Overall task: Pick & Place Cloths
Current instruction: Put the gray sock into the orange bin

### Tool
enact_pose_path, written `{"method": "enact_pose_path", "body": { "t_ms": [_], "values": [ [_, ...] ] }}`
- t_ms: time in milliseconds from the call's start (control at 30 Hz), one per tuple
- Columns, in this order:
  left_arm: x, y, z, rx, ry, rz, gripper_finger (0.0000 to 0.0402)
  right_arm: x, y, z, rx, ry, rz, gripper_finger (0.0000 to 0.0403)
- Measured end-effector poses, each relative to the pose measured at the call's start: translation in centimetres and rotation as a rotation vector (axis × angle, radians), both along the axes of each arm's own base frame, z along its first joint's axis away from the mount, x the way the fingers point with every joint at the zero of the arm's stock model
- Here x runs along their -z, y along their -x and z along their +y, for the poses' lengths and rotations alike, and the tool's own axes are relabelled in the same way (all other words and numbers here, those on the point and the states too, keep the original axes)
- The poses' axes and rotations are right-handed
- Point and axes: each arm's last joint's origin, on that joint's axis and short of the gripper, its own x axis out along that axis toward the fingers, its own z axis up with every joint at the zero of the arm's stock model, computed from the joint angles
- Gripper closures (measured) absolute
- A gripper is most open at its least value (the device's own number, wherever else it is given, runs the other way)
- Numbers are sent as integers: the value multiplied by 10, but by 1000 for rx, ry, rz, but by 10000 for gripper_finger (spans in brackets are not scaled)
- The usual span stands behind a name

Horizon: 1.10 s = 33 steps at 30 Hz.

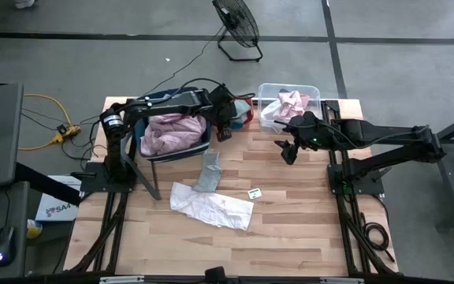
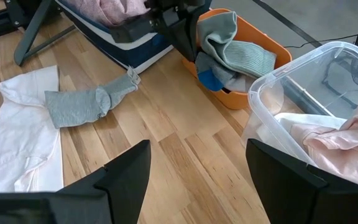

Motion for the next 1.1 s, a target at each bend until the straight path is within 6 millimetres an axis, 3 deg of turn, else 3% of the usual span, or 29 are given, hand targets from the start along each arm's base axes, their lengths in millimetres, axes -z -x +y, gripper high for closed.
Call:
{"method": "enact_pose_path", "body": {
  "t_ms": [500, 900, 1100],
  "values": [
    [15, 0, 5, -143, 76, -53, 401, 0, 0, 0, 3, -1, -4, 147],
    [5, -3, 22, -427, 224, -253, 401, -1, -1, 0, 3, -1, -9, 147],
    [4, -4, 21, -412, 302, -276, 401, -1, -1, 0, 1, 1, -8, 147]
  ]
}}
